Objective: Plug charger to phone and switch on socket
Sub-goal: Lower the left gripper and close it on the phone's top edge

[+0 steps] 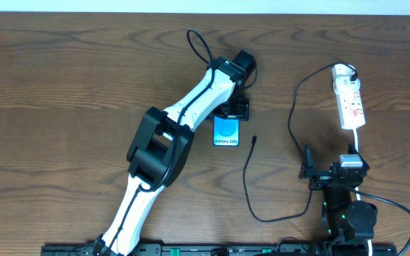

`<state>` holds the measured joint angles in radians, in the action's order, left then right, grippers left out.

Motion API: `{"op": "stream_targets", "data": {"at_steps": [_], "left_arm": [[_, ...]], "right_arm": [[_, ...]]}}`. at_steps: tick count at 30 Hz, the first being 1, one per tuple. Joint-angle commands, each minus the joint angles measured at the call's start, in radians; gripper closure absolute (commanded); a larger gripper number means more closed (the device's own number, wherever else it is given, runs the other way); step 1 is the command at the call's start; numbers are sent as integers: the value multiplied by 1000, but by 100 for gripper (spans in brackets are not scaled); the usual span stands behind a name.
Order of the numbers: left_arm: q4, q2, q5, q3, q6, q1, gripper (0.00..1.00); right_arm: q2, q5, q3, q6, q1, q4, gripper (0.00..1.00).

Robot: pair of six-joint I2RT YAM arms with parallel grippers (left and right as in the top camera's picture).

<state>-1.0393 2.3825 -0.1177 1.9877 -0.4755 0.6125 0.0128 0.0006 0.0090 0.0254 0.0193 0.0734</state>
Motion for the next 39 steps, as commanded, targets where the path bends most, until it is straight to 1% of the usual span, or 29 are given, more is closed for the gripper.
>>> {"op": "stream_targets", "data": {"at_steps": [1, 8, 15, 20, 25, 33, 39], "left_arm": [[4, 19, 29, -15, -16, 2, 14], [47, 19, 28, -79, -21, 2, 14], [56, 19, 32, -86, -20, 2, 14], [58, 19, 111, -86, -30, 2, 14], [54, 19, 110, -86, -88, 3, 14], [62, 20, 111, -90, -88, 3, 14], [98, 20, 110, -151, -87, 17, 14]], "right_arm": [[-5, 8, -3, -13, 15, 2, 1], [-5, 8, -3, -13, 15, 2, 1], [-5, 8, -3, -13, 15, 2, 1], [-5, 8, -3, -13, 15, 2, 1], [-5, 8, -3, -13, 15, 2, 1], [-5, 8, -3, -13, 15, 2, 1], [-5, 8, -3, -13, 15, 2, 1]]}}
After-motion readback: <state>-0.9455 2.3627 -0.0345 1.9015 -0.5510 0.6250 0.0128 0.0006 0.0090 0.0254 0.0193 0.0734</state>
